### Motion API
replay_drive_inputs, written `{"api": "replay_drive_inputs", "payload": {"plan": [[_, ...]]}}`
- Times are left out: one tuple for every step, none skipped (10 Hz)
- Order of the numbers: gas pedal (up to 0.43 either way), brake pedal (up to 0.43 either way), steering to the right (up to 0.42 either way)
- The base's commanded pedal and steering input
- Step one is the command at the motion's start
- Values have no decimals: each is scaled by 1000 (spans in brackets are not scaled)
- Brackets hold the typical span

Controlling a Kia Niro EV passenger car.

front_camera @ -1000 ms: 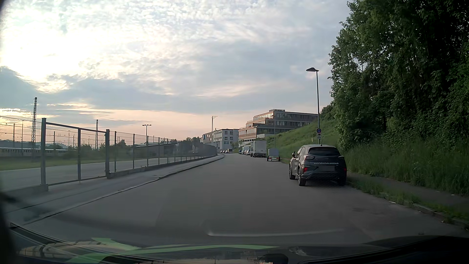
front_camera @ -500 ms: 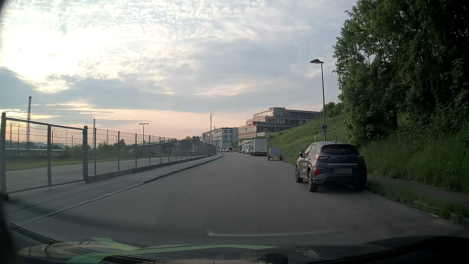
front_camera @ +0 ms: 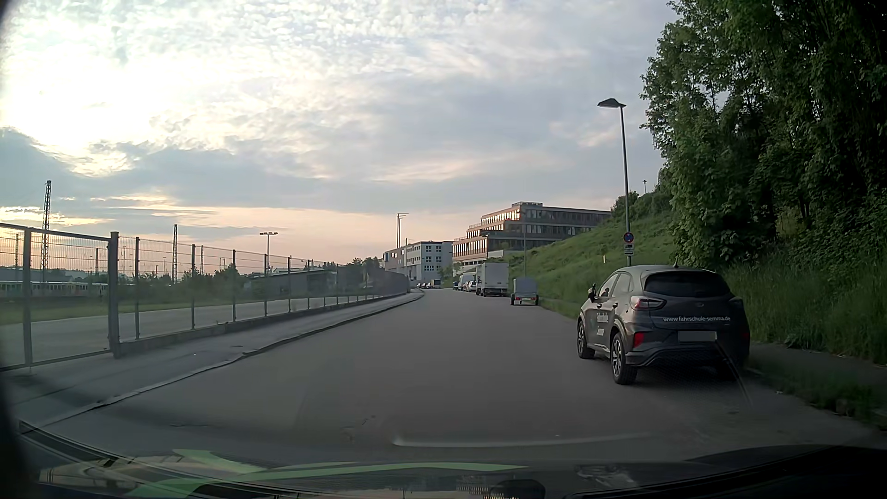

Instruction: Follow the waypoints while adhering to traffic rules and regulations

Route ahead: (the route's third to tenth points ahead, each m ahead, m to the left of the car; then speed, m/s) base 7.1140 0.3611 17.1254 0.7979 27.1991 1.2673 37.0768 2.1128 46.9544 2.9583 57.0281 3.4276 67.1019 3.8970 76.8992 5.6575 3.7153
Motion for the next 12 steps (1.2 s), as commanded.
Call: {"api": "replay_drive_inputs", "payload": {"plan": [[0, 134, -10], [0, 146, -11], [0, 152, -12], [0, 146, -13], [0, 152, -13], [0, 159, -13], [0, 165, -7], [0, 165, -3], [0, 165, 1], [0, 171, 1], [0, 171, 1], [0, 171, 0]]}}
